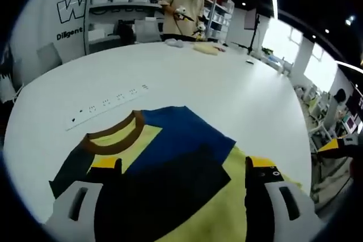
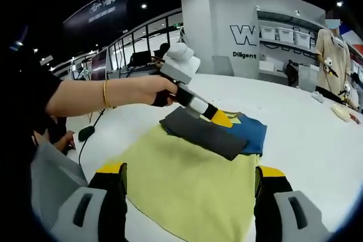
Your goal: Fold the garment on the visible template until the final outline fits inside the template.
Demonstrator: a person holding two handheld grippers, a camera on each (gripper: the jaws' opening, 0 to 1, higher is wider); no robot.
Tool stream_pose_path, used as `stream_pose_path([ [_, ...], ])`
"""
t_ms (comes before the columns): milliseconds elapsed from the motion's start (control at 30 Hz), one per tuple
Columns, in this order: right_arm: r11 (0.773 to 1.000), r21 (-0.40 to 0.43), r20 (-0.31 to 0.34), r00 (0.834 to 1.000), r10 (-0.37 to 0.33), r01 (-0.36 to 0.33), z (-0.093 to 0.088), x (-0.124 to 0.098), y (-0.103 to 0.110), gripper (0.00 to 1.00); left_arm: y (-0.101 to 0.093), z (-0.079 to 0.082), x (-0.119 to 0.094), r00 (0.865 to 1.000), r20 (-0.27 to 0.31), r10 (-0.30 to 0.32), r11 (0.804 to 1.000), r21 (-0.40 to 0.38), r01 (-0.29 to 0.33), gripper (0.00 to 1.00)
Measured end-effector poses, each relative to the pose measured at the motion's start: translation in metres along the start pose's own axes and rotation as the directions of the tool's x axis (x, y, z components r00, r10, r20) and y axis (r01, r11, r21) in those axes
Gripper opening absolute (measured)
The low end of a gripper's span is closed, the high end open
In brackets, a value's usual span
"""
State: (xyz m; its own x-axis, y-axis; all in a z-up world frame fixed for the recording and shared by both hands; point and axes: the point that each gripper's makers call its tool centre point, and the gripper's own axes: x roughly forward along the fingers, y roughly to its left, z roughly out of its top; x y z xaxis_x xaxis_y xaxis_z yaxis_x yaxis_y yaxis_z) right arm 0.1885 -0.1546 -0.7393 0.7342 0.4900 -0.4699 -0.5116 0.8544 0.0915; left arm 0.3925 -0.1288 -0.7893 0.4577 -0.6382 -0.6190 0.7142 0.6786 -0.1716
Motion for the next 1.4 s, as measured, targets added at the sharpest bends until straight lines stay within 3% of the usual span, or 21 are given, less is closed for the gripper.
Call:
stream_pose_path([
  [133, 0.999, -0.014, 0.041, 0.999, 0.036, -0.035, 0.009, 0.013, 0.017, 0.93, 0.013, -0.005, -0.009, 0.999, -0.016, 0.034, 0.999, -0.015, -0.035, 0.99],
  [433, 0.993, -0.070, 0.041, 0.994, 0.097, -0.094, 0.019, 0.042, 0.045, 0.88, 0.035, -0.009, -0.024, 0.998, -0.012, 0.056, 0.998, -0.038, -0.057, 0.99],
  [733, 0.984, -0.096, 0.043, 0.987, 0.153, -0.148, 0.034, 0.077, 0.066, 0.82, 0.073, -0.005, -0.045, 0.995, 0.007, 0.098, 0.993, -0.069, -0.097, 0.99],
  [1000, 0.980, -0.114, 0.051, 0.985, 0.167, -0.160, 0.045, 0.105, 0.072, 0.70, 0.107, -0.013, -0.062, 0.992, 0.002, 0.125, 0.990, -0.073, -0.125, 0.93],
  [1400, 0.976, -0.125, 0.051, 0.981, 0.185, -0.178, 0.054, 0.152, 0.083, 0.55, 0.153, -0.045, -0.069, 0.988, -0.043, 0.150, 0.986, -0.063, -0.152, 0.78],
])
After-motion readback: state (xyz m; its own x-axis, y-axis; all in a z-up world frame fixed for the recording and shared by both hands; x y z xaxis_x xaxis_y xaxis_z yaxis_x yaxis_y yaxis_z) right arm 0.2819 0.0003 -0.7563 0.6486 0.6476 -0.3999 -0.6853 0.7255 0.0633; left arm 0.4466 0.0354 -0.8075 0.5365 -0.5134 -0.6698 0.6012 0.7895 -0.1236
